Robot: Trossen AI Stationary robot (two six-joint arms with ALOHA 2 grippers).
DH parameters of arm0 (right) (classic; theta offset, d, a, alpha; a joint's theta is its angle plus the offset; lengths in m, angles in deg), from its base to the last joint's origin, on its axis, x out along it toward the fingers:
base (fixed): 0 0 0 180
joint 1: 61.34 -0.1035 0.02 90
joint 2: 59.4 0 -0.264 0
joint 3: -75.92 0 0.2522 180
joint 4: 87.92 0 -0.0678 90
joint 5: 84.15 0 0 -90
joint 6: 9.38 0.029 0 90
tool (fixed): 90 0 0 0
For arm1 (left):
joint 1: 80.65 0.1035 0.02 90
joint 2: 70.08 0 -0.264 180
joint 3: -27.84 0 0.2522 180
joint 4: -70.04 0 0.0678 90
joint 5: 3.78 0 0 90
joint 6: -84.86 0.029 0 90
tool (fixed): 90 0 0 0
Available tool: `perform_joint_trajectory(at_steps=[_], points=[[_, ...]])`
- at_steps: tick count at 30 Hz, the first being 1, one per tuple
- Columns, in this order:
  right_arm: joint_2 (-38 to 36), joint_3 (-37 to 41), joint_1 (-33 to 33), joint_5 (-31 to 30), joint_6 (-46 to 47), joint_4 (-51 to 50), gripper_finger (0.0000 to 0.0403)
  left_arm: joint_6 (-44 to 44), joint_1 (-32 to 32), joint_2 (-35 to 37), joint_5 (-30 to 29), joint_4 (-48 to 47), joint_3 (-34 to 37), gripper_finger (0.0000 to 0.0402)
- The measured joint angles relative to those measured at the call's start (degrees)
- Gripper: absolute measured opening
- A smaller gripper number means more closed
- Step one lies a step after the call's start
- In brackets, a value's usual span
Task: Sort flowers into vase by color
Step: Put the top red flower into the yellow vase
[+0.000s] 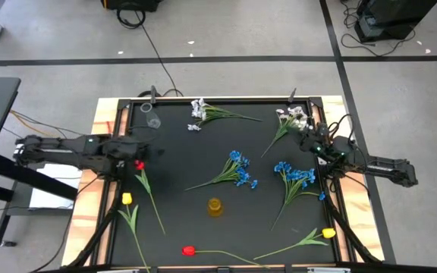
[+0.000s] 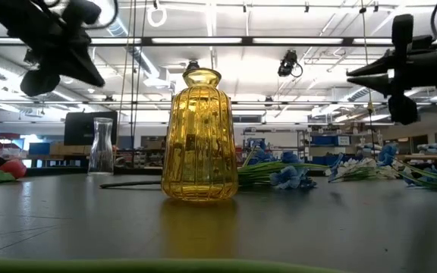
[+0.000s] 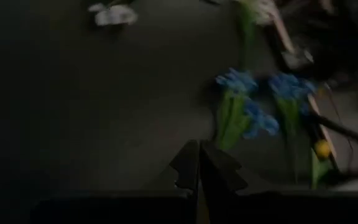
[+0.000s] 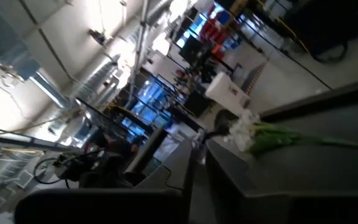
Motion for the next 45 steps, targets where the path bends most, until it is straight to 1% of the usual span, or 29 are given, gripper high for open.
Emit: perform_joint_trajectory(at_steps=[2, 6, 9, 12, 16, 19, 23, 29, 32, 34, 40, 45], points=[[0.0, 0.0, 0.0, 0.0, 1.1, -1.6, 0.0068, -3.6, 0.0, -3.9, -0.1, -0.2, 0.0, 0.0020], [0.0, 0.0, 0.0, 1.5, 1.5, -3.0, 0.0094, -5.9, 0.0, -10.9, 2.4, 0.6, 0.0, 0.0025], [0.1, 0.0, 0.0, 2.0, 2.7, -3.5, 0.0113, -6.1, 0.0, -14.6, 6.8, 1.4, 0.0, 0.0041], [0.6, 0.0, 0.0, 1.9, 4.7, -3.5, 0.0127, -9.5, -0.5, -17.1, 12.0, -0.2, 0.0, 0.0065], [2.2, 0.0, 0.0, 1.1, 8.0, -3.4, 0.0134, -16.2, -2.6, -19.0, 16.8, -4.5, 0.0, 0.0090], [3.7, 0.0, 0.0, 1.2, 9.4, -3.4, 0.0133, -20.7, -4.9, -19.9, 19.3, -7.3, 0.0, 0.0095], [5.8, 0.0, 0.0, 2.2, 10.4, -3.5, 0.0133, -23.8, -7.4, -20.2, 23.6, -9.6, 0.0, 0.0096], [8.5, 0.0, 0.0, 3.9, 11.5, -3.5, 0.0133, -26.0, -10.9, -20.2, 29.7, -14.5, 0.0, 0.0096], [9.6, 0.0, 0.0, 4.6, 11.7, -3.4, 0.0133, -28.8, -13.4, -20.2, 29.6, -17.8, 0.0, 0.0096], [10.3, 0.0, 0.0, 4.6, 11.8, -3.4, 0.0133, -31.3, -14.9, -20.2, 28.3, -19.6, 0.0, 0.0096], [12.1, 0.0, 0.0, 4.6, 12.0, -3.2, 0.0133, -39.8, -18.7, -20.2, 20.2, -21.1, 0.0, 0.0096], [12.6, 0.0, 0.0, 5.0, 12.7, -3.2, 0.0133, -44.0, -20.0, -21.2, 15.9, -21.1, 0.1, 0.0096]])
